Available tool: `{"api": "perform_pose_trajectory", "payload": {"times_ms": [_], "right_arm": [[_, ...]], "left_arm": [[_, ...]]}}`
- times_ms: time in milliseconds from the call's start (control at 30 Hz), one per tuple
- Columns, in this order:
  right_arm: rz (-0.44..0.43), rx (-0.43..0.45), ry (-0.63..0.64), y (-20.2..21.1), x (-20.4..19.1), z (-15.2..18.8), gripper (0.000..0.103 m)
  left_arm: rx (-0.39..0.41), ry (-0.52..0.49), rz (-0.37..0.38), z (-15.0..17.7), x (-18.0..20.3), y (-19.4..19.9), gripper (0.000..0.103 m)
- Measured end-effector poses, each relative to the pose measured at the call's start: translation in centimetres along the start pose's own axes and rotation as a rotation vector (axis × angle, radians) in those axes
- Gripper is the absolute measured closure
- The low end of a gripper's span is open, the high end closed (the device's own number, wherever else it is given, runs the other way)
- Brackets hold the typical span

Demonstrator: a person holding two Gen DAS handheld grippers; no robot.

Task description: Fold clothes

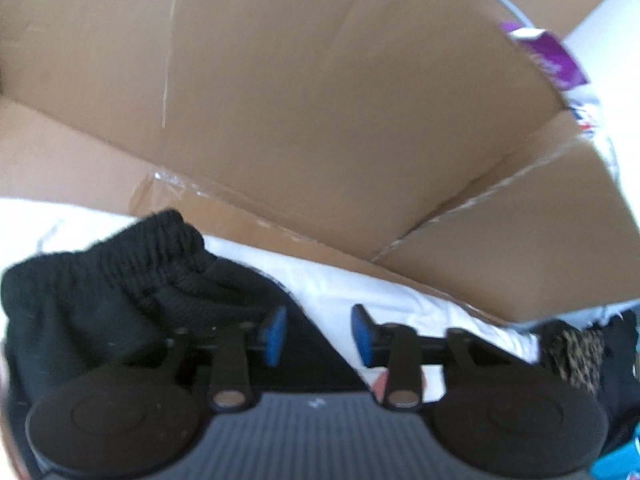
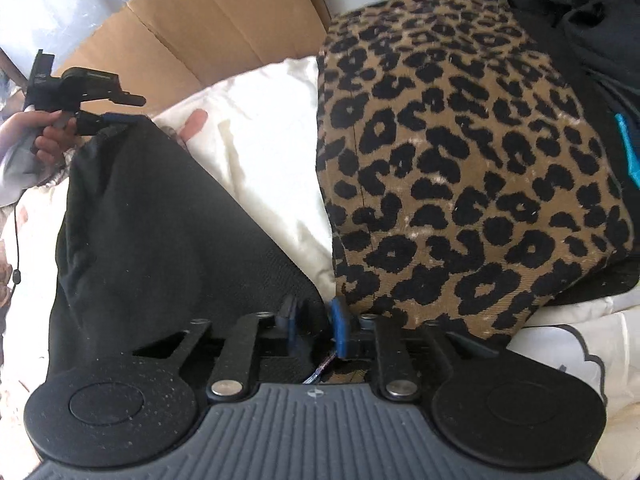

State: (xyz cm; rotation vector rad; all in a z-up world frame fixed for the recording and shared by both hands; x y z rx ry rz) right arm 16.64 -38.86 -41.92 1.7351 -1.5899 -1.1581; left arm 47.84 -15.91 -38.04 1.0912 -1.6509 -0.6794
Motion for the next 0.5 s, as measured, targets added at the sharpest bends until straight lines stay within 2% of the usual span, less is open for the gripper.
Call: {"api": "perform_pose_trajectory", "payload": {"times_ms": [133,300,500], "right_arm": [[0.013,0.033,0.029,0.9,-0.6,-0.7,0.082],[0.032,0.08,0.071,2.0,-1.5,-1.7,0.082],[0.055,0.127,0.128,3.0,-2.7,-2.7,0.082]], "left_arm": [[0.016,-0.07,-0.003,-0.7,-0.7,3.8,0.057],[0.058,-0.088,-0.089,-1.1,-4.2,7.3,0.057],[0.111,-0.088,-0.185,-0.8,-10.0,8.5,0.057]]}}
Point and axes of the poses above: each gripper's, at about its wrist camera, not at the fingertips, and y roughly against the way its jaws point, x to its right, z to its underside, the point moved 9 cm from there along -y, roughly the way its jaws point, and after that the axes turned 9 degrees about y, right-handed, at the moved point
